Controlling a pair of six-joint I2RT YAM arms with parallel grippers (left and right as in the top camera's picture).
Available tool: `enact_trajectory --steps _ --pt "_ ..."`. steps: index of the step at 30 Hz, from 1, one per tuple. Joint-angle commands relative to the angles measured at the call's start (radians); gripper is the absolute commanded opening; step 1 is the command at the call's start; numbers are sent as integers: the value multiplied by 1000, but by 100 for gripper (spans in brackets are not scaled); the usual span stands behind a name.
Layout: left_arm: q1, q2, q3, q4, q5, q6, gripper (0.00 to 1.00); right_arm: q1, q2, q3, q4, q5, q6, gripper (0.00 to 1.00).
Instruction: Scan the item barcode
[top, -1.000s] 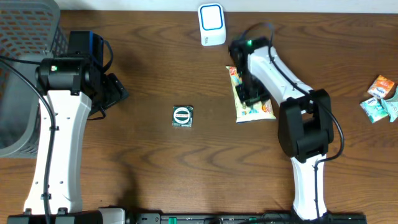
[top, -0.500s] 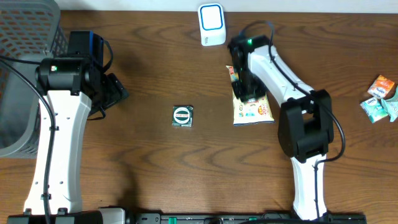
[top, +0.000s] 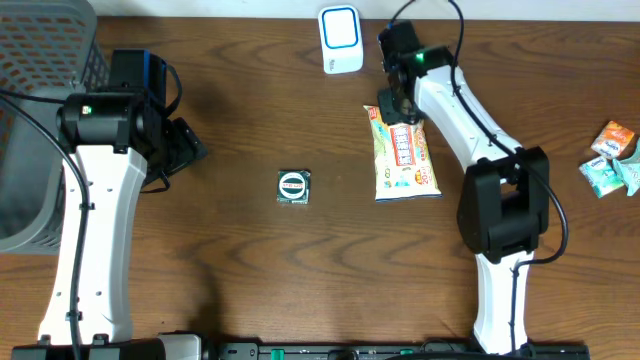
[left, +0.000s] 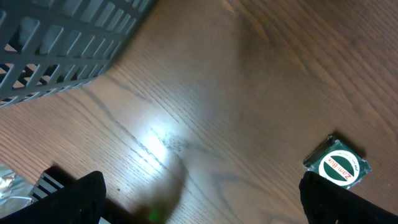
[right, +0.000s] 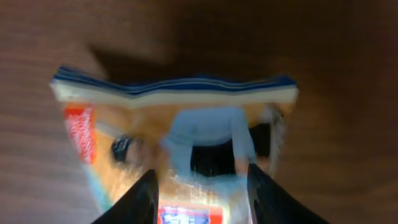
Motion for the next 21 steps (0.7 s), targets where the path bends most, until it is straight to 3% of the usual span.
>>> enact_trajectory --steps 1,7,15,21 --pt "3 0 0 -4 -10 -5 98 -3 -13 -105 88 -78 7 41" --pt "3 0 0 -4 -10 -6 98 -3 -14 -152 131 -64 7 44" --pt "3 0 0 -4 -10 -6 98 -3 -72 90 -172 -64 7 58" --pt "3 0 0 -4 -10 -6 98 14 -89 112 -430 -75 7 54"
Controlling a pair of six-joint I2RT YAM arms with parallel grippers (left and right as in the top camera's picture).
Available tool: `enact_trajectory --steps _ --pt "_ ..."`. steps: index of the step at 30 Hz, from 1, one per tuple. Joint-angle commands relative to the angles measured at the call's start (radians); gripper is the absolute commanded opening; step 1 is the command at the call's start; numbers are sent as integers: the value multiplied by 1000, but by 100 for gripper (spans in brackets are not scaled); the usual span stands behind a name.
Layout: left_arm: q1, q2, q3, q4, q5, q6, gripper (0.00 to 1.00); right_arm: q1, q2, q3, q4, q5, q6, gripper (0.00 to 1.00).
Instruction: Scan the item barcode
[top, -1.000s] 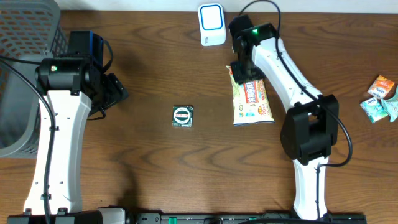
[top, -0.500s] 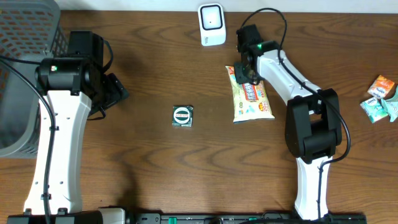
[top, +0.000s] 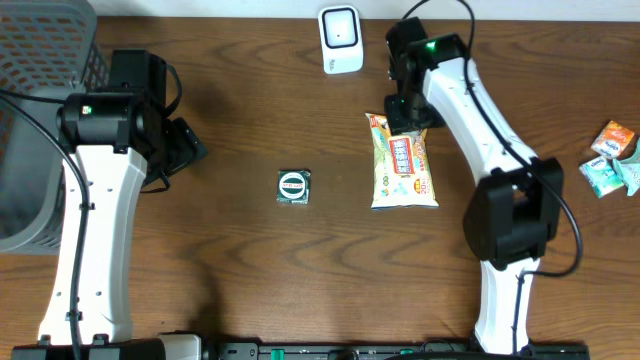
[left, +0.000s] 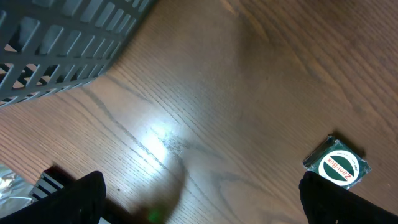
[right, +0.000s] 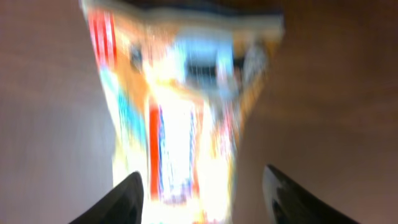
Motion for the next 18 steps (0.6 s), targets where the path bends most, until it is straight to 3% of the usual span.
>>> enact_trajectory --steps 1,5,13,18 --pt "3 0 0 -4 -9 -5 98 19 -25 -23 -71 -14 8 54" --pt "3 0 0 -4 -9 -5 98 28 -25 -143 -79 -69 7 54" --pt "3 0 0 -4 -9 -5 98 49 -25 -427 137 -84 31 54" --pt "3 0 0 -4 -9 -5 98 43 -32 -404 121 -80 48 55"
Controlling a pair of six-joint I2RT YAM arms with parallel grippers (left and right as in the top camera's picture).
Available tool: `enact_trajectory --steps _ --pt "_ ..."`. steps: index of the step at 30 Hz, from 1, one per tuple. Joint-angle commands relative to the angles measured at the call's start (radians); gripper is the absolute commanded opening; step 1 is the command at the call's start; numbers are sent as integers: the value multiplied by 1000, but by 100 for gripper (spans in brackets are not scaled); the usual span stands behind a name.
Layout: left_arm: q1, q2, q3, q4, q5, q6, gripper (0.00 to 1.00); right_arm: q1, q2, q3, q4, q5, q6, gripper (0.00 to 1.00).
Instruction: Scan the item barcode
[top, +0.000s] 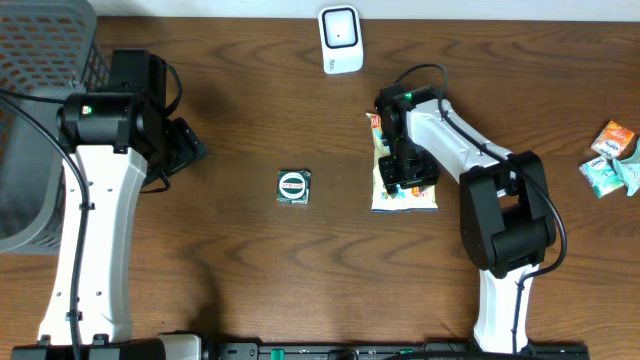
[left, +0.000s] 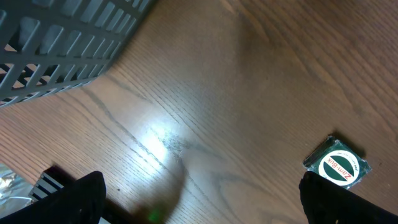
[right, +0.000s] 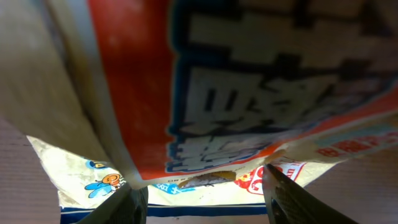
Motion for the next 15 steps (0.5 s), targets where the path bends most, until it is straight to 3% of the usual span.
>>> enact_trajectory --steps 1,3,5,8,15 --pt "3 0 0 -4 -9 -5 98 -6 -8 57 -32 3 26 56" --pt "3 0 0 -4 -9 -5 98 -13 -14 124 -81 5 26 59" --pt "3 0 0 -4 -9 -5 98 -16 -19 216 -135 5 26 70" --pt "3 0 0 -4 -9 -5 98 -6 -19 316 -164 5 27 98" --pt "3 0 0 -4 -9 -5 98 77 -18 314 -54 124 86 99"
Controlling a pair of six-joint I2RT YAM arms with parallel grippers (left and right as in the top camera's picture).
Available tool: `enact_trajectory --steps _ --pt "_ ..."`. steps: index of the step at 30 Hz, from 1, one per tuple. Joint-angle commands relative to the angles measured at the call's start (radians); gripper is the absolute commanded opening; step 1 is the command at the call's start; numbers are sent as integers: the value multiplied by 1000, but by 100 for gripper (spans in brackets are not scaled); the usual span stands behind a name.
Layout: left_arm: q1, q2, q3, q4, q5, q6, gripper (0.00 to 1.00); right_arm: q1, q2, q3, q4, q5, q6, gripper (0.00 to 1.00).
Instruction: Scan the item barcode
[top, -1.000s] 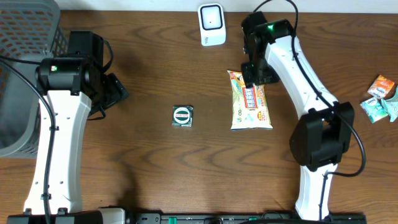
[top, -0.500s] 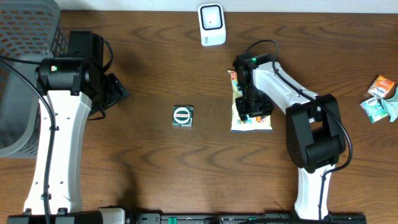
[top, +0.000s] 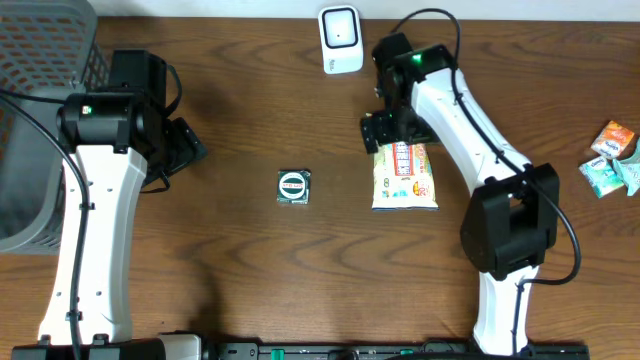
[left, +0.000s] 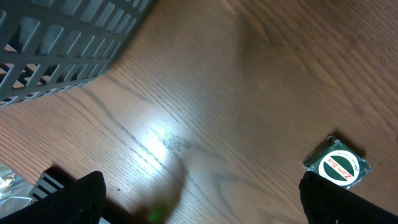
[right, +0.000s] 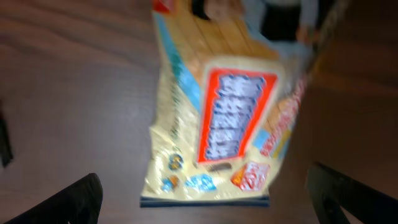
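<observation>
A yellow snack bag (top: 405, 175) with a red label lies flat on the wooden table, also filling the right wrist view as the bag (right: 221, 118). My right gripper (top: 385, 130) hovers over the bag's far end, open, its fingers (right: 81, 199) spread wide with nothing between them. The white barcode scanner (top: 341, 40) stands at the table's far edge, left of that arm. My left gripper (top: 190, 148) stays at the left, open and empty above bare wood, seen too in the left wrist view (left: 205, 205).
A small square packet with a round label (top: 294, 187) lies mid-table, also at the right in the left wrist view (left: 336, 165). A grey mesh basket (top: 40, 90) stands far left. Several small candy packs (top: 612, 158) lie at the right edge.
My right gripper was low, pressed close on the bag's middle. Now it is higher and over the bag's far end, fingers wide apart. The bag lies flat, hardly shifted. Left arm unmoved.
At first my right fingers stood close around the bag's far end near the scanner, the bag lying slightly askew. Then the fingers were wider and the bag lay straighter. Then the gripper was down on the bag's middle, and now it is above the far end, open.
</observation>
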Motion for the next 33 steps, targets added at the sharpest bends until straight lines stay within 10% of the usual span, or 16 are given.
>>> enact_trajectory --steps 1,21,23,26,30,33 --pt "3 0 0 -5 -9 -6 98 66 -9 -36 39 162 90 99" --pt "3 0 0 -5 -9 -5 98 181 -9 -436 419 497 161 99" --pt "3 0 0 -5 -9 -6 98 173 -9 -462 443 495 162 84" --pt "3 0 0 -5 -9 -6 98 163 -9 -492 466 480 164 30" --pt "3 0 0 -5 -9 -6 98 149 -11 -487 462 399 187 1" --pt "3 0 0 -5 -9 -5 98 129 -34 -444 419 322 187 1"
